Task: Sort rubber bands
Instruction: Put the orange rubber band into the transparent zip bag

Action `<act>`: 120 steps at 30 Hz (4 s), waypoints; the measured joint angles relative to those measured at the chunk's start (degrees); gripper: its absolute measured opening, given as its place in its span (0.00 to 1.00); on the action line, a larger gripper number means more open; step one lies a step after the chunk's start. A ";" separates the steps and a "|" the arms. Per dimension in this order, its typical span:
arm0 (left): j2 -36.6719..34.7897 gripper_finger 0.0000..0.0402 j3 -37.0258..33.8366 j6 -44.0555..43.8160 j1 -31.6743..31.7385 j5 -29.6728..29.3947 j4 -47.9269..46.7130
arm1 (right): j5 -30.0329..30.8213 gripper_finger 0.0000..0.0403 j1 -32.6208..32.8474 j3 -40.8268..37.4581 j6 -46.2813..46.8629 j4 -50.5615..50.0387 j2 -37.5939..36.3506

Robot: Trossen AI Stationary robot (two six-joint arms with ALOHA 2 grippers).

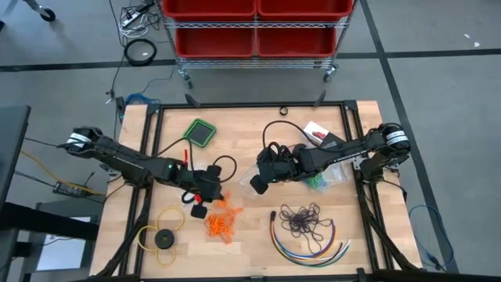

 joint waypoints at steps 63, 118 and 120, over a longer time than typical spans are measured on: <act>27.37 0.34 0.10 7.30 4.58 3.28 27.43 | -1.40 0.00 -0.13 0.00 -1.60 1.42 0.00; 4.85 0.00 20.56 17.99 -3.69 -24.49 -2.77 | -7.00 0.00 -0.44 0.00 3.14 -1.34 0.00; 5.40 0.00 20.60 18.15 -2.91 -24.49 -2.77 | -6.98 0.00 -0.44 0.00 3.14 -1.02 0.00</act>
